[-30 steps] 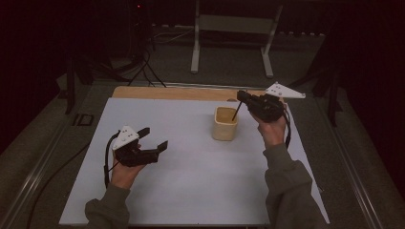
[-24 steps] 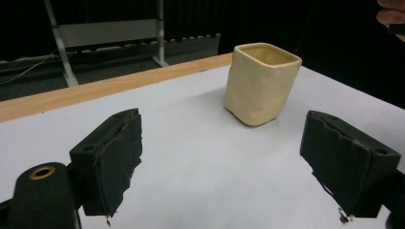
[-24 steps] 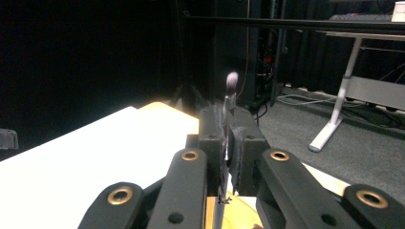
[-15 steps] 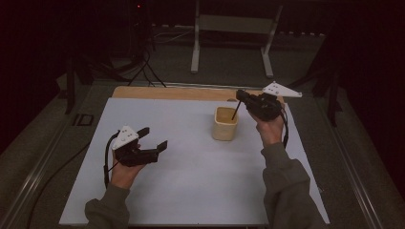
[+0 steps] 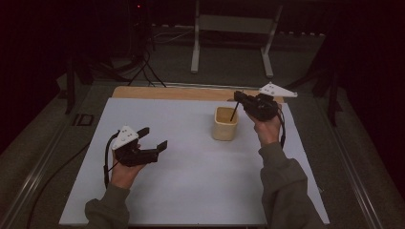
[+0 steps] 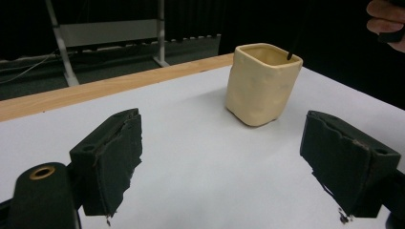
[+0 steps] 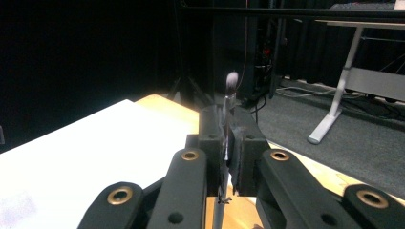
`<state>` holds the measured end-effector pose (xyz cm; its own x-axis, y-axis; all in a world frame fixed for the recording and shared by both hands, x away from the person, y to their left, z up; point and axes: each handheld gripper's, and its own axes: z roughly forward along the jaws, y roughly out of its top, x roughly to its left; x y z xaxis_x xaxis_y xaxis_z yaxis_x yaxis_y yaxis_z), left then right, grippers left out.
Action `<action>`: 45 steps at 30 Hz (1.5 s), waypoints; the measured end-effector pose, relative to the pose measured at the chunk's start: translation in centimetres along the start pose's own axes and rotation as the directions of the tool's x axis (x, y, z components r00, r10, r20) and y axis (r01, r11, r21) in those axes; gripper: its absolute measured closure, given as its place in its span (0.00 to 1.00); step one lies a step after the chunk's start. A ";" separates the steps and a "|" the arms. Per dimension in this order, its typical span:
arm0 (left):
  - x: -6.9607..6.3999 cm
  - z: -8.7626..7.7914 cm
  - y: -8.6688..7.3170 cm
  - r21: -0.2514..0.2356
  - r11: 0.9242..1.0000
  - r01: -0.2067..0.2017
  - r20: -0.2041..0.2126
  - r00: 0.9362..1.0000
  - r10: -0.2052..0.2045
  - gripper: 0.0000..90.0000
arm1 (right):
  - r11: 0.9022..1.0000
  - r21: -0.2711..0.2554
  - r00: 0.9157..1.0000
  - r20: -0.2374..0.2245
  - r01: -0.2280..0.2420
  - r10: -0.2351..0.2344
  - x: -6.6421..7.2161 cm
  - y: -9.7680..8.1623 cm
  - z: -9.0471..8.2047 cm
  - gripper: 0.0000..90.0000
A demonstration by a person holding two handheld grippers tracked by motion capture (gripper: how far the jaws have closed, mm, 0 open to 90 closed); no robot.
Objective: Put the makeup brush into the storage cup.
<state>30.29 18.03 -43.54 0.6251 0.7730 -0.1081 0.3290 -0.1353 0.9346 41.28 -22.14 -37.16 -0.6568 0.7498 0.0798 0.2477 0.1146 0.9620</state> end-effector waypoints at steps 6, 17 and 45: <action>0.0 -0.1 0.0 -0.001 1.000 0.002 -0.002 1.000 -0.002 0.17 | 1.000 0.014 1.000 -0.002 0.005 -0.005 0.2 -0.2 0.4 0.94; 0.1 -0.1 0.0 -0.005 1.000 0.003 -0.004 1.000 -0.003 0.17 | 0.999 0.033 1.000 -0.006 0.006 -0.006 0.5 -0.7 1.2 0.93; 0.2 -0.3 0.1 -0.011 1.000 0.011 -0.007 1.000 -0.011 0.17 | 0.999 0.040 0.999 0.032 -0.032 0.031 0.0 -0.8 0.2 0.12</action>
<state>30.23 18.41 -43.38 0.6164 0.7789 -0.1156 0.3275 -0.1201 0.9372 41.19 -22.08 -37.93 -0.6256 0.7735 0.1014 0.2974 0.1164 0.9476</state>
